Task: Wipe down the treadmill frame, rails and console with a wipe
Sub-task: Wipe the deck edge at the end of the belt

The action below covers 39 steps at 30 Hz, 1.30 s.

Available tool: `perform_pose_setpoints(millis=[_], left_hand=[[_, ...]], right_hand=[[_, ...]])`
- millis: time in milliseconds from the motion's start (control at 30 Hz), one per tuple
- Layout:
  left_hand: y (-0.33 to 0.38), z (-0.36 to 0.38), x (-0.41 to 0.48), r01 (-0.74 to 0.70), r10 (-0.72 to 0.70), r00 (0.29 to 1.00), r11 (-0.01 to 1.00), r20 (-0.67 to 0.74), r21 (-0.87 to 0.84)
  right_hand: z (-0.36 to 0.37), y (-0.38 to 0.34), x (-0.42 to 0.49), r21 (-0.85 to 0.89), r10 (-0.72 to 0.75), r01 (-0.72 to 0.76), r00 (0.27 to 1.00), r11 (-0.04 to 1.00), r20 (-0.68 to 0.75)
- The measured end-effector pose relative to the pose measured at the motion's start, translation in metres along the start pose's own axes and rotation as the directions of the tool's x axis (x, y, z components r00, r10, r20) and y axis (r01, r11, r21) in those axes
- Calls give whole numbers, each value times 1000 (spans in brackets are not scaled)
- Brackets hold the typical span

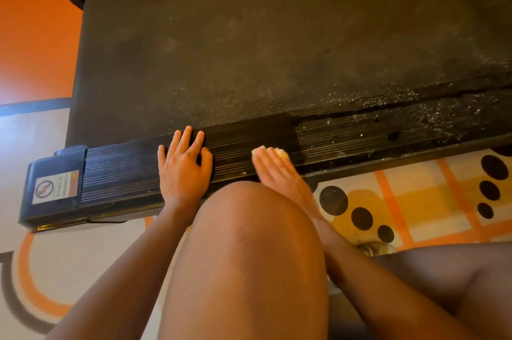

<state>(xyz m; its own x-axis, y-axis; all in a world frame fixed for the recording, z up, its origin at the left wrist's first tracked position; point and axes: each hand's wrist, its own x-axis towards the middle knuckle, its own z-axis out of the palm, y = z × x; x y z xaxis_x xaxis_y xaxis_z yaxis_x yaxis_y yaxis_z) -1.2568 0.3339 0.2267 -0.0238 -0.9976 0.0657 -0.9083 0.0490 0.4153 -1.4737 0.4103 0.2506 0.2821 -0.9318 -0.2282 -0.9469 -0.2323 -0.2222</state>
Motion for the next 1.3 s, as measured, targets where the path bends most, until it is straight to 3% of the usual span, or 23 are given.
perform_pose_setpoints(millis=[100,167,267,333,467,533,700,800,967,1100,1200,1300], left_hand=[[0,0,0,4,-4,1000,1000,1,2],[1,0,1,10,-10,1000,1000,5,-2],[2,-1,0,12,-12,1000,1000,-1,-9],[3,-3,0,11,-11,1000,1000,-2,-4],[5,-5,-1,14,-14,1000,1000,16,-1],[6,-6,0,0,-1,999,1000,35,22],[6,-5,2,-39,25,991,993,128,110],[11,-4,5,-13,-7,985,993,172,119],[35,-4,13,111,-127,976,989,179,97],[62,8,15,219,-242,957,965,164,142],[62,12,14,191,-215,964,969,154,158],[58,12,11,65,-92,979,986,180,154]], right_hand=[[-1,-8,7,90,198,-191,977,978,-83],[11,-30,14,48,124,-127,990,991,65],[26,-39,13,-20,33,-30,990,999,137],[7,-23,5,-31,-41,43,997,999,64],[-11,17,-1,49,171,-166,979,985,-109],[-11,14,-2,67,214,-211,975,975,-54],[1,11,-7,44,115,-119,991,992,70],[-9,13,-6,-8,80,-79,997,997,20],[-30,22,34,35,228,-226,972,973,-61],[-47,27,65,68,240,-238,971,969,-11],[-44,27,50,93,211,-210,978,973,-1],[-36,20,19,108,209,-212,977,971,42]])
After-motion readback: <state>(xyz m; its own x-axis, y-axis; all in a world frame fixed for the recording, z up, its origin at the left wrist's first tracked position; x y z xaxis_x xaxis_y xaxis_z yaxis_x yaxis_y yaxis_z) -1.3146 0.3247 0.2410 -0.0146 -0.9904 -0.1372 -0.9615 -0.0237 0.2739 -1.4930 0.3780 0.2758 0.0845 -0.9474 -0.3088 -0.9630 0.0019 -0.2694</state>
